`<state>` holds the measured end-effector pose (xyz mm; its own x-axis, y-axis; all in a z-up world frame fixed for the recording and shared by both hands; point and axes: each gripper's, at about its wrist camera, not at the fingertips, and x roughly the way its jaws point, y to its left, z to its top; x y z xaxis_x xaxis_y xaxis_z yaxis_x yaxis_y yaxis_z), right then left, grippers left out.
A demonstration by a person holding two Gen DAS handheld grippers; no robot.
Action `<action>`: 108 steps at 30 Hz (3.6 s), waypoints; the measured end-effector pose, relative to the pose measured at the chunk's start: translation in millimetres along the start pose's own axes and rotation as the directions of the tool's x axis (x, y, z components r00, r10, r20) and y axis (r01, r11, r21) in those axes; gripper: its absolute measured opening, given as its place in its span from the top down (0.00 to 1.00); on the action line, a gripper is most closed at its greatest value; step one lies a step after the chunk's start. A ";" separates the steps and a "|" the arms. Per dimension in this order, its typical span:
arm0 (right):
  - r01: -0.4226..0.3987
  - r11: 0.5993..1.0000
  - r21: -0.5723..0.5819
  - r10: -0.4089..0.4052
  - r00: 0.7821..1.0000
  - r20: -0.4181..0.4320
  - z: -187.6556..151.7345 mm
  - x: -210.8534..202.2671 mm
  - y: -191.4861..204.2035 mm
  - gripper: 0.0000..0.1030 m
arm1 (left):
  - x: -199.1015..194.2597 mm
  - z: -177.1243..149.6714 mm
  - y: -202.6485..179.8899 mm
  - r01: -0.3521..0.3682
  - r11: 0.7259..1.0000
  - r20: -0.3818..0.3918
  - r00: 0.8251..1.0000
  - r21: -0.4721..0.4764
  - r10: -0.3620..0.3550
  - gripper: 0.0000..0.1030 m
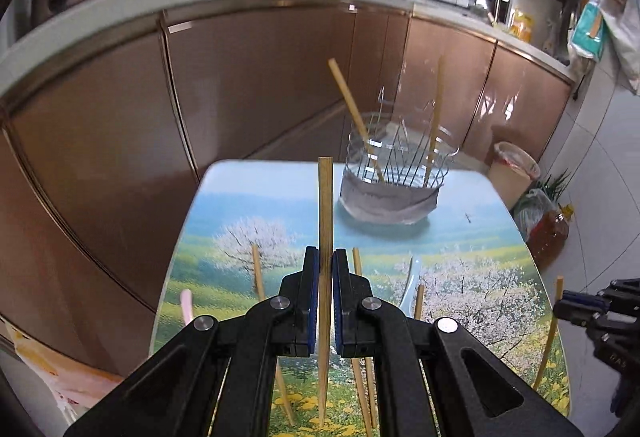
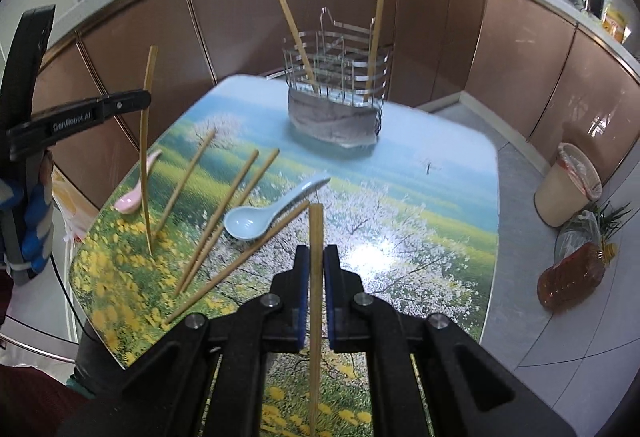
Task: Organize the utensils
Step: 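Lift both held chopsticks upright and carry them over the wire holder, then lower the chopsticks into the wire holder and open both grippers, then move both open grippers back down to the remaining chopsticks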
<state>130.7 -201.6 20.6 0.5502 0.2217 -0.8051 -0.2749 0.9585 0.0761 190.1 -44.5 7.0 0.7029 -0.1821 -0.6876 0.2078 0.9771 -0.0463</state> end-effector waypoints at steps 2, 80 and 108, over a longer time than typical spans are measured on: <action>0.003 1.000 0.006 -0.003 1.000 0.027 -0.2 -9.7 3.4 0.94 | -9.7 -2.0 -0.8 -0.005 1.000 0.025 1.000 0.005 0.005 0.95; -0.008 0.993 0.120 -0.042 0.913 0.407 168.8 79.3 -80.2 0.86 | 147.7 118.2 -42.7 -0.005 0.996 0.335 0.942 -0.088 0.034 0.61; 0.010 0.989 0.150 -0.046 0.970 0.238 60.0 17.7 -34.8 0.60 | 35.0 44.4 -30.4 -0.034 0.999 0.284 0.958 -0.029 0.040 0.40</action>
<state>197.3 -220.3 39.0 0.7339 0.2133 -0.6449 -0.1476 0.9768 0.1551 238.6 -85.5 16.5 0.8752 -0.1663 -0.4543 0.1644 0.9854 -0.0440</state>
